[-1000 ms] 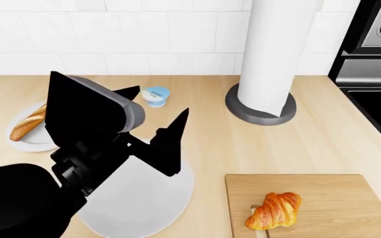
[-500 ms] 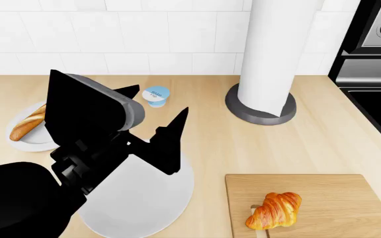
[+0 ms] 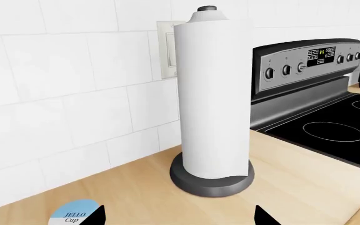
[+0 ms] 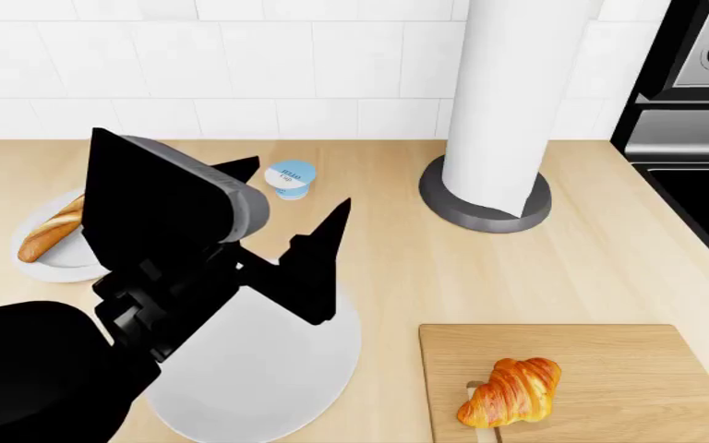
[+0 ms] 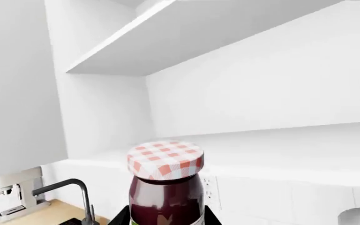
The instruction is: From the different types of pastries on the counter, select a croissant and place it on the cutting board. Then retrieve a jar of jam from the cabinet and place it alongside the croissant on the cutting board.
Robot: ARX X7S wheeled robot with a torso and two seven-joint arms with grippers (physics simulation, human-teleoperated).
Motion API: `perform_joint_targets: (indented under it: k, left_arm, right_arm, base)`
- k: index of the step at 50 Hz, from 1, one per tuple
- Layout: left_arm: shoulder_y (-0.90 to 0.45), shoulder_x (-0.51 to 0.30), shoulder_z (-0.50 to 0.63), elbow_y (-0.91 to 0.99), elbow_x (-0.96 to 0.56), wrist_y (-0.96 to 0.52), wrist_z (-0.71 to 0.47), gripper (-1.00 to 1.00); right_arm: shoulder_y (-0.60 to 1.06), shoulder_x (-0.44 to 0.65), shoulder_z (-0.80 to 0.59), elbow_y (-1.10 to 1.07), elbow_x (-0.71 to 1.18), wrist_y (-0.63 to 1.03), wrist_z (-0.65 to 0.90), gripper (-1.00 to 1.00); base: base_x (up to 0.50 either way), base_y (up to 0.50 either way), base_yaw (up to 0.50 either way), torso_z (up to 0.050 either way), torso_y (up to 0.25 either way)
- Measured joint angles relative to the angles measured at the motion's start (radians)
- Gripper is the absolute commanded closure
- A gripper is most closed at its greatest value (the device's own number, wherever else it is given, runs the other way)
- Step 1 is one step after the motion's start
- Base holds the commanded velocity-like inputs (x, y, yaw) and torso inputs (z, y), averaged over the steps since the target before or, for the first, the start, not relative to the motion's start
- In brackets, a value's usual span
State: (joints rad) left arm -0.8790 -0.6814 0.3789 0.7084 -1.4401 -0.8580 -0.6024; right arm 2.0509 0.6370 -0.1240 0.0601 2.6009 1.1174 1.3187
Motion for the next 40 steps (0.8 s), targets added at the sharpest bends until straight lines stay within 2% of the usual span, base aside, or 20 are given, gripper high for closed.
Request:
perform_joint_targets:
  k: [24, 40]
  left_arm:
    - [-0.005, -0.001, 0.004, 0.0, -0.002, 0.005, -0.002, -1.0]
    - [-0.004, 0.002, 0.011, -0.005, 0.007, 0.008, 0.004, -1.0]
  right_arm:
    - [-0.262, 0.106, 0.019, -0.215, 0.101, -0.078, 0.039, 1.0]
    - [-0.399, 0.244, 0.08, -0.271, 0.063, -0.042, 0.055, 1.0]
  base:
    - [0.0, 0.0, 0.0, 0.001, 0.0]
    - [0.0, 0.0, 0.0, 0.0, 0.0]
